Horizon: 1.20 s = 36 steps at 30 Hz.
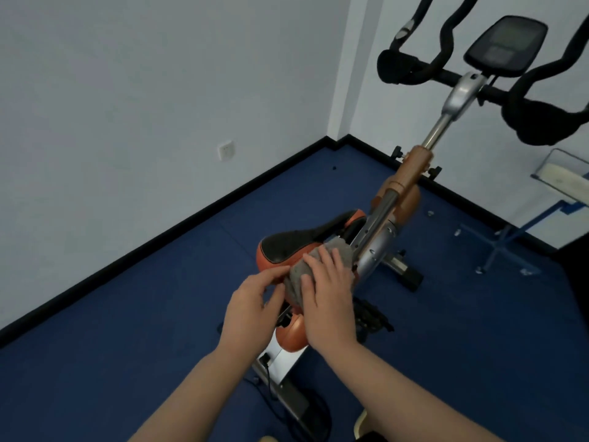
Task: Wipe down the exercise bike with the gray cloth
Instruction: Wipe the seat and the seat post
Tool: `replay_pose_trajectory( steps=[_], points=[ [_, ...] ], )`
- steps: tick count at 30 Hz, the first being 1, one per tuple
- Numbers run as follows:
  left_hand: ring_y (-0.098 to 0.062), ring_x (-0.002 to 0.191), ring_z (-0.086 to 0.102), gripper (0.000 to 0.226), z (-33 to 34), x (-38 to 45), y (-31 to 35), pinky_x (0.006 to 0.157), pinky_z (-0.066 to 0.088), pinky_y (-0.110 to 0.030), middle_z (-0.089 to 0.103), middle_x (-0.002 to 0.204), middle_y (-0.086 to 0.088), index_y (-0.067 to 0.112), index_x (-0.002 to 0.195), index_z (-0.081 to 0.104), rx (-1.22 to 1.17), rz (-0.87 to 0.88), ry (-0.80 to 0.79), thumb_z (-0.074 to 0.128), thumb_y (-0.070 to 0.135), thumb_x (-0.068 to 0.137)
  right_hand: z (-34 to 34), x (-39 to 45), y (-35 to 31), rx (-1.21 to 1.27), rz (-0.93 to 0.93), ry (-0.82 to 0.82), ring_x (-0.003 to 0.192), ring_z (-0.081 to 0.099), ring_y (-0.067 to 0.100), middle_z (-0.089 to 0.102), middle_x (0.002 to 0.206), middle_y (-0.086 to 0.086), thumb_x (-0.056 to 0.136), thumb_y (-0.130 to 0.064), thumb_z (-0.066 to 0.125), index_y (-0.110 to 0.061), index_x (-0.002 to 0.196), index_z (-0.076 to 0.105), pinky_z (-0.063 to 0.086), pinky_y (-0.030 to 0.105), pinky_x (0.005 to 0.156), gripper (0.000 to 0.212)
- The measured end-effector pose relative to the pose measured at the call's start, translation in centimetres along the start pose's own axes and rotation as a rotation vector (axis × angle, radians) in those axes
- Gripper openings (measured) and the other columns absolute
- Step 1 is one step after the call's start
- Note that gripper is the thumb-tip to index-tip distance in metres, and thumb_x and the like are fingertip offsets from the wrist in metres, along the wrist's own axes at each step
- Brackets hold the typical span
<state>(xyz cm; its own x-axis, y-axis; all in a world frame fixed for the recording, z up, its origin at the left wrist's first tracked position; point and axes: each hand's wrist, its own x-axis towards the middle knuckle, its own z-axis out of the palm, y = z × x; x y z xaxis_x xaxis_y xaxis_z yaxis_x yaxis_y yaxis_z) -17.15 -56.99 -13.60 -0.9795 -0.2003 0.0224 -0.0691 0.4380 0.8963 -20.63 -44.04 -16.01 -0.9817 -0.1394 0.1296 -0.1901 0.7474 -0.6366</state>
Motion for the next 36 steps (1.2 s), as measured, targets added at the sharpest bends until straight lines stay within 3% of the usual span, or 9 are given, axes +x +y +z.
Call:
replay_pose_trajectory(
  steps=[5, 8, 11, 16, 21, 26, 28, 31, 36],
  points=[
    [0.011, 0.108, 0.050, 0.046, 0.8, -1.2, 0.0, 0.084, 0.037, -0.001, 0.057, 0.109, 0.031, 0.057, 0.111, 0.054, -0.006, 0.033, 0.023, 0.056, 0.014, 0.097, -0.7, 2.6, -0.4, -0.011, 0.153, -0.008, 0.149, -0.006, 0.011, 0.000, 0.164, 0.000, 0.101, -0.045, 0.032, -0.017, 0.156, 0.003, 0.002, 0.034, 0.123, 0.068],
    [0.012, 0.103, 0.053, 0.037, 0.7, -1.3, -0.4, 0.082, 0.044, -0.010, 0.062, 0.104, 0.025, 0.051, 0.099, 0.060, -0.045, -0.016, 0.026, 0.057, 0.014, 0.097, 0.1, -0.3, -0.9, -0.128, 0.206, -0.032, 0.149, -0.015, 0.022, -0.017, 0.161, 0.011, 0.095, -0.054, 0.017, -0.013, 0.154, -0.010, -0.002, 0.036, 0.122, 0.077],
    [0.007, 0.097, 0.058, 0.029, 0.4, -1.1, -0.8, 0.083, 0.049, -0.020, 0.065, 0.099, 0.027, 0.041, 0.090, 0.065, -0.057, -0.024, 0.014, 0.058, 0.013, 0.096, 0.5, -1.4, -0.6, -0.223, 0.191, -0.107, 0.148, -0.016, 0.027, -0.021, 0.159, 0.016, 0.094, -0.055, 0.011, -0.010, 0.153, -0.015, -0.002, 0.038, 0.122, 0.078],
    [0.003, 0.095, 0.060, 0.027, 0.6, -0.1, 0.1, 0.079, 0.050, -0.019, 0.068, 0.098, 0.022, 0.041, 0.098, 0.066, -0.041, 0.003, 0.030, 0.055, 0.016, 0.096, -1.0, 3.2, -0.9, -0.005, 0.388, -0.091, 0.150, -0.002, 0.026, -0.009, 0.162, 0.016, 0.103, -0.043, 0.031, -0.006, 0.154, -0.008, 0.007, 0.037, 0.123, 0.074],
    [0.001, 0.085, 0.062, 0.030, 1.4, 0.3, 1.3, 0.068, 0.050, -0.014, 0.067, 0.091, 0.023, 0.043, 0.096, 0.063, -0.075, 0.047, 0.060, 0.055, 0.015, 0.097, 0.1, -1.8, -1.3, 0.151, 0.419, -0.069, 0.150, 0.001, 0.024, -0.009, 0.163, 0.007, 0.099, -0.049, 0.032, -0.013, 0.153, -0.014, 0.016, 0.038, 0.120, 0.080],
    [0.003, 0.086, 0.061, 0.016, 2.4, -0.1, 1.6, 0.070, 0.048, -0.020, 0.064, 0.093, 0.020, 0.038, 0.099, 0.059, -0.063, -0.017, 0.183, 0.056, 0.023, 0.095, -1.5, 4.8, 0.6, 0.293, 0.690, -0.103, 0.131, 0.044, 0.030, 0.039, 0.149, 0.014, 0.102, -0.045, 0.030, -0.006, 0.149, 0.021, 0.039, 0.040, 0.106, 0.061],
    [0.003, 0.082, 0.061, 0.016, 2.5, -0.2, 1.6, 0.066, 0.045, -0.020, 0.064, 0.089, 0.020, 0.040, 0.094, 0.056, -0.055, -0.041, 0.211, 0.057, 0.024, 0.095, -0.9, 3.3, 0.0, 0.262, 0.627, -0.060, 0.135, 0.039, 0.028, 0.033, 0.153, 0.012, 0.101, -0.047, 0.032, -0.008, 0.151, 0.017, 0.038, 0.044, 0.109, 0.065],
    [0.005, 0.083, 0.061, 0.017, 2.6, -0.5, 1.4, 0.065, 0.044, -0.019, 0.064, 0.089, 0.020, 0.039, 0.093, 0.056, -0.061, -0.077, 0.245, 0.057, 0.022, 0.095, 0.5, -1.1, -0.9, 0.207, 0.511, -0.042, 0.147, 0.015, 0.025, 0.005, 0.163, 0.004, 0.096, -0.056, 0.030, -0.016, 0.155, -0.004, 0.029, 0.050, 0.115, 0.079],
    [0.004, 0.081, 0.059, 0.015, 3.2, -0.1, 1.9, 0.067, 0.044, -0.020, 0.064, 0.091, 0.019, 0.037, 0.096, 0.057, -0.002, -0.102, 0.255, 0.055, 0.022, 0.096, -0.9, 6.3, 1.4, 0.403, 0.741, -0.118, 0.129, 0.046, 0.031, 0.044, 0.144, 0.014, 0.101, -0.048, 0.035, -0.008, 0.144, 0.029, 0.038, 0.043, 0.108, 0.060]
  ],
)
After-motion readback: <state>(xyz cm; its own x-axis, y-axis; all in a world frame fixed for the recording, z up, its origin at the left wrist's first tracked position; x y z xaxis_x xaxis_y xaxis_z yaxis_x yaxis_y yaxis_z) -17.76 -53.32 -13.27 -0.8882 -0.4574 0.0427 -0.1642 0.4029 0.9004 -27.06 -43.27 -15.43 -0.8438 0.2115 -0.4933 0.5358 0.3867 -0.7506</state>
